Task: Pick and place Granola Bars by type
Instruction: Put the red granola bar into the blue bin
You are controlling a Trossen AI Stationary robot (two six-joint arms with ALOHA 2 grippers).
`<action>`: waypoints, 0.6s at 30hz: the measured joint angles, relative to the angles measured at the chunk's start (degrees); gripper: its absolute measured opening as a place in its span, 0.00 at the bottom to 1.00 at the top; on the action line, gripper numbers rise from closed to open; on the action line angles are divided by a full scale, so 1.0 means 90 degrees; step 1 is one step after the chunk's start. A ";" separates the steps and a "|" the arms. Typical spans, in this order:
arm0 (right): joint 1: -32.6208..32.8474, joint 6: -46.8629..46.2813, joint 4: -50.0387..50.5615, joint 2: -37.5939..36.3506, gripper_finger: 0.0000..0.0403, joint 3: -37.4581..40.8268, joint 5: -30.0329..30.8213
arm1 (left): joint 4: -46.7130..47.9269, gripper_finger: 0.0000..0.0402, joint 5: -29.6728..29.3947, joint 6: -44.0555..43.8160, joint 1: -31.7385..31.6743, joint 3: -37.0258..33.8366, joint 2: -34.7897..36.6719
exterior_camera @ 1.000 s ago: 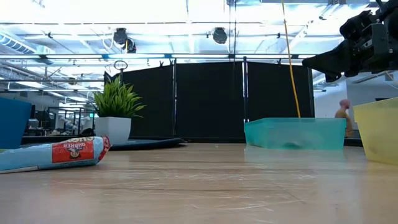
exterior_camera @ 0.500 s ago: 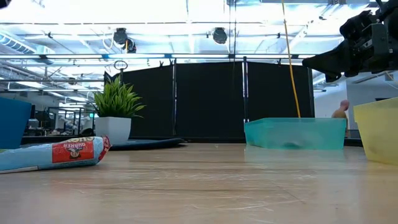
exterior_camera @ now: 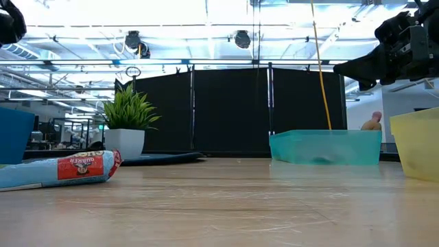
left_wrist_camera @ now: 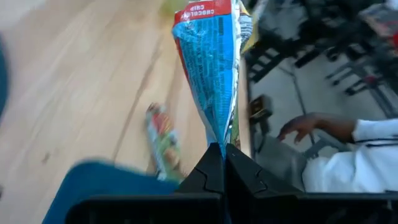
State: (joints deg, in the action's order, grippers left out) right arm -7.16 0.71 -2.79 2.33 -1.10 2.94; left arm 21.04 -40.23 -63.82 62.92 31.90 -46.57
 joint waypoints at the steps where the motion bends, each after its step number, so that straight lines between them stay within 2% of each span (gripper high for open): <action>1: 0.0000 0.0000 0.0000 0.0000 0.01 0.0000 0.0000 | 0.0252 0.00 0.0072 -0.0336 0.0000 0.0062 -0.0054; 8: 0.0000 -0.0002 0.0002 -0.0002 0.01 0.0000 0.0000 | 0.1382 0.00 0.0735 -0.1734 0.0085 0.0639 -0.0784; 15: 0.0000 -0.0002 0.0002 -0.0002 0.01 0.0000 -0.0001 | 0.3470 0.00 0.2025 -0.3973 0.0236 0.1406 -0.1818; 18: 0.0000 -0.0001 0.0002 -0.0002 0.01 0.0000 0.0000 | 0.3909 0.00 0.2554 -0.4666 0.0238 0.1490 -0.2132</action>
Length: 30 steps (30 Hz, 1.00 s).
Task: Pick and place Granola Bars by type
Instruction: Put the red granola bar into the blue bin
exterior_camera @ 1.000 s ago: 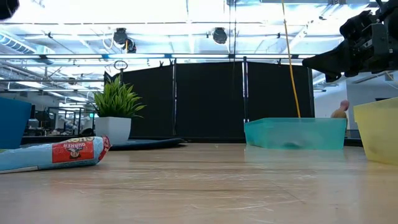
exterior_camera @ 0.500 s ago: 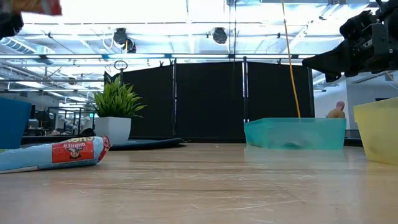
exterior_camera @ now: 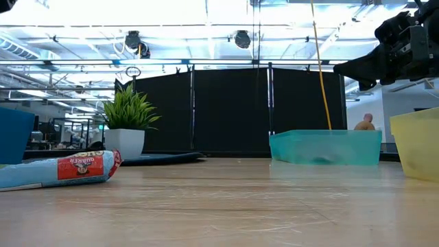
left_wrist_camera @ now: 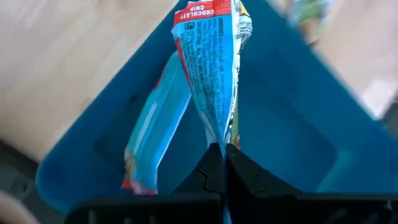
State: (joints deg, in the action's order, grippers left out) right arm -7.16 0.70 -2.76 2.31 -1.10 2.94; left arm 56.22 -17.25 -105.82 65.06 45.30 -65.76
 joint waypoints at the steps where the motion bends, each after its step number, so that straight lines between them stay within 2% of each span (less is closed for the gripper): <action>1: 0.0000 -0.0001 0.0000 0.0000 0.01 0.0000 0.0000 | 0.0063 0.00 0.0149 -0.0119 0.0000 -0.0001 -0.0077; 8: 0.0000 0.0001 0.0000 0.0000 0.01 0.0000 -0.0001 | -0.0150 0.01 0.0582 -0.0150 0.0006 -0.0001 -0.0238; 14: -0.0001 0.0001 0.0000 0.0000 0.01 0.0000 -0.0001 | -0.0364 0.02 0.0544 0.0236 0.0036 0.0002 -0.0235; 21: 0.0000 -0.0001 0.0000 0.0000 0.01 0.0000 0.0000 | -0.0430 0.10 0.0400 0.0228 0.0032 0.0002 -0.0235; 30: 0.0000 -0.0001 0.0000 0.0000 0.01 0.0000 0.0000 | -0.1397 0.19 0.0072 0.1045 0.0034 0.0002 -0.0228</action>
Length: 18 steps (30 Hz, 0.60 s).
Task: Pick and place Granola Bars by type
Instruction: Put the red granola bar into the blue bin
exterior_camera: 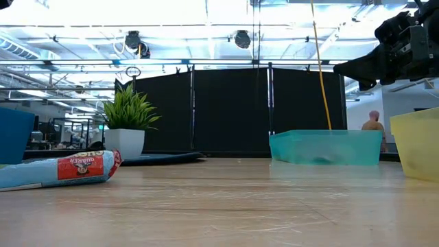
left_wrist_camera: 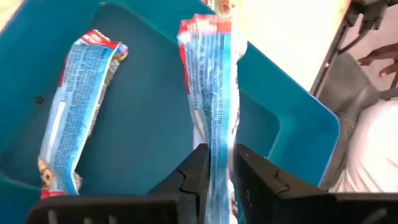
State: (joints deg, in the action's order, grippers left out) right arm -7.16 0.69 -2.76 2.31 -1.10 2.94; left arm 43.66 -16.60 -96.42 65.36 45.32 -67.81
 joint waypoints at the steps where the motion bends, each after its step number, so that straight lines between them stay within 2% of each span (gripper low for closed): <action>1: -0.0001 0.0000 0.0000 0.0000 0.01 0.0000 -0.0001 | -0.0035 0.20 0.0000 0.0012 0.0000 -0.0001 0.0000; 12: 0.0000 0.0002 0.0000 0.0000 0.01 0.0000 0.0000 | -0.0405 0.17 -0.0181 0.0285 -0.0057 0.0000 0.0000; 15: 0.0000 0.0002 0.0000 0.0000 0.01 0.0000 0.0000 | -0.0821 0.18 -0.0447 0.1152 -0.0221 0.0000 0.0026; 18: 0.0000 0.0002 0.0000 0.0000 0.01 0.0000 -0.0002 | -0.1554 0.18 -0.0915 0.2849 -0.0473 -0.0002 0.0094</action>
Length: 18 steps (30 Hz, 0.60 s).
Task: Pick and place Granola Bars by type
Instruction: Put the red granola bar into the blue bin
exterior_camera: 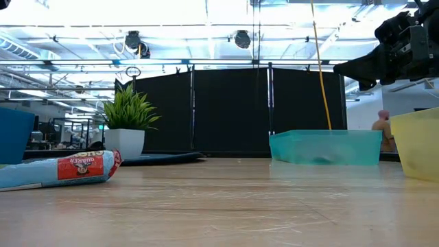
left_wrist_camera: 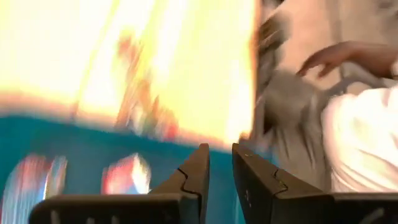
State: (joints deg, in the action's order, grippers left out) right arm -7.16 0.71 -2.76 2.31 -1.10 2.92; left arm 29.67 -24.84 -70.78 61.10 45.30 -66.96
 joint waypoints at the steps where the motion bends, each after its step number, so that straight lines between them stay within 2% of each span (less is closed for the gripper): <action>1: 0.0000 -0.0002 0.0000 0.0000 0.01 0.0000 0.0000 | -0.0357 0.18 -0.0200 0.0741 -0.0100 0.0000 0.0018; 4: 0.0000 -0.0001 0.0000 0.0000 0.01 0.0000 0.0001 | -0.1392 0.18 -0.0805 0.2893 -0.0410 0.0000 0.0032; 6: 0.0000 -0.0001 0.0000 0.0000 0.01 0.0000 0.0002 | -0.1830 0.18 -0.0794 0.3610 -0.0656 0.0000 0.0032; 10: 0.0000 0.0000 0.0000 0.0000 0.01 0.0000 0.0001 | -0.1895 0.18 -0.0036 0.3603 -0.1208 0.0000 0.0029; 15: -0.0002 0.0000 0.0000 0.0000 0.01 0.0000 0.0000 | -0.1772 0.17 0.0103 0.3137 -0.1669 0.0000 -0.0189; 18: 0.0000 0.0000 0.0000 0.0000 0.01 0.0000 0.0000 | -0.1885 0.17 0.0446 0.3130 -0.1874 0.0000 -0.0600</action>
State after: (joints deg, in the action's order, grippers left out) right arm -7.16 0.71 -2.76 2.31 -1.10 2.92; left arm 12.70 -20.82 -42.61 44.23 45.30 -72.37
